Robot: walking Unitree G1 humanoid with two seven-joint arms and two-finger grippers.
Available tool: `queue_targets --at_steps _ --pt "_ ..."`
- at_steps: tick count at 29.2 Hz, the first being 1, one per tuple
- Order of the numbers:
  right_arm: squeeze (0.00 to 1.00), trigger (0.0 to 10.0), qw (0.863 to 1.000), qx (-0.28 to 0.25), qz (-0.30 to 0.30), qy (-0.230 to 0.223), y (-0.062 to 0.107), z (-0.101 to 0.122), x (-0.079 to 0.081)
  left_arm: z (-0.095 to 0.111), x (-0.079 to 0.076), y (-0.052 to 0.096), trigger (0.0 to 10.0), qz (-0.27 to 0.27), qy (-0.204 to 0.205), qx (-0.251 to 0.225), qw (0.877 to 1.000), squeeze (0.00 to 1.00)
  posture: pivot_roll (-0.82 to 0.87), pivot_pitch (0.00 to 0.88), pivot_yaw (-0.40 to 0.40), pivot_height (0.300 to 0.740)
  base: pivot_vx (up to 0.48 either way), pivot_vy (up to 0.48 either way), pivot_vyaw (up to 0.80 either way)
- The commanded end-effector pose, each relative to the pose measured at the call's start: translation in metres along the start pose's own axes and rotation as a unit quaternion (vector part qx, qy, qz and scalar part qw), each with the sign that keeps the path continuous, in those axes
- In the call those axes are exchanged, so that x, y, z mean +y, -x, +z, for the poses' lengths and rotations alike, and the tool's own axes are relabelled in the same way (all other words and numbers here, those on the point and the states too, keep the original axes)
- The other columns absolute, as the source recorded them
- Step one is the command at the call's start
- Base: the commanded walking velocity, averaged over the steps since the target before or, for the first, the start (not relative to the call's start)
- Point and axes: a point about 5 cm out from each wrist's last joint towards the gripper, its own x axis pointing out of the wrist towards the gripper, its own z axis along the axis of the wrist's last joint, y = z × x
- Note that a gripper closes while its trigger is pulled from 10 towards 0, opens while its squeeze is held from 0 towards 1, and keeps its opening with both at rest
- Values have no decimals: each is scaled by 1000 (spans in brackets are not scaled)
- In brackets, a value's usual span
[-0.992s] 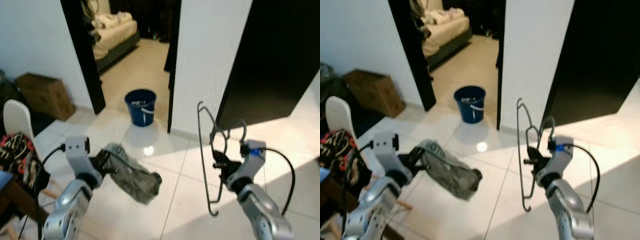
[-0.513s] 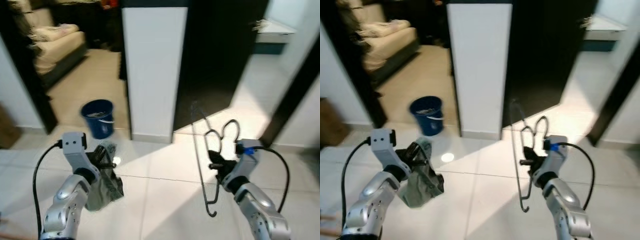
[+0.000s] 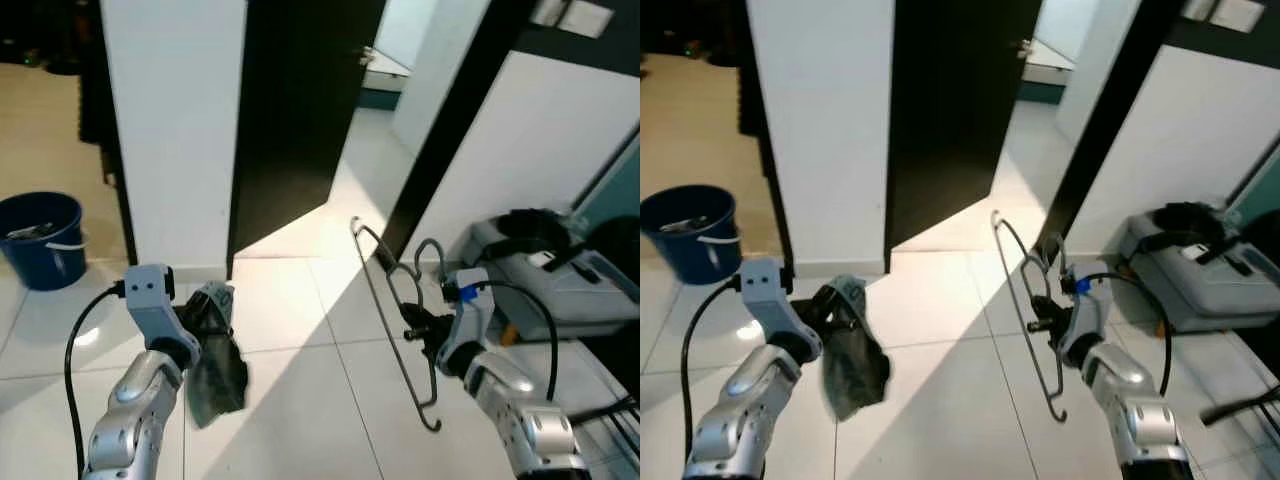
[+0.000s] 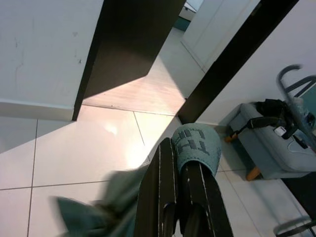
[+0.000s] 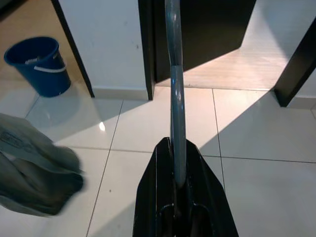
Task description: Hang hanger
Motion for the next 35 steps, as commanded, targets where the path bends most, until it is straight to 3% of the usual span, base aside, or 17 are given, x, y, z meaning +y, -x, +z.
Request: queue_targets --at_steps 1,8,13,15,21,25,35 --pt "0 10000 1000 -6 -10 -2 0 1 -6 1 1 2 10000 2 -1 2 1000 0 11 0 -144 740 0 0 -769" --pt "0 10000 1000 -24 -12 -2 -10 9 -16 6 14 19 10000 25 -24 -8 999 0 180 0 -135 740 0 0 -771" --pt "0 10000 999 -27 20 -6 -18 12 -9 7 25 27 10000 50 -35 -10 998 0 200 0 -132 740 0 0 -775" --pt "0 10000 998 -21 49 25 -25 14 1 8 35 32 10000 63 -47 -8 997 0 160 0 -126 740 0 0 0" --pt "0 10000 998 -30 54 8 -30 9 13 18 39 24 10000 57 -111 -7 992 0 125 0 -95 740 0 0 -133" --pt "0 10000 998 -33 58 3 -34 10 14 19 44 15 10000 54 -104 -1 993 0 93 0 -81 740 0 0 -800" --pt "0 10000 997 -34 62 3 -32 11 10 20 46 12 10000 47 -74 3 996 0 36 0 -28 740 0 0 -800"
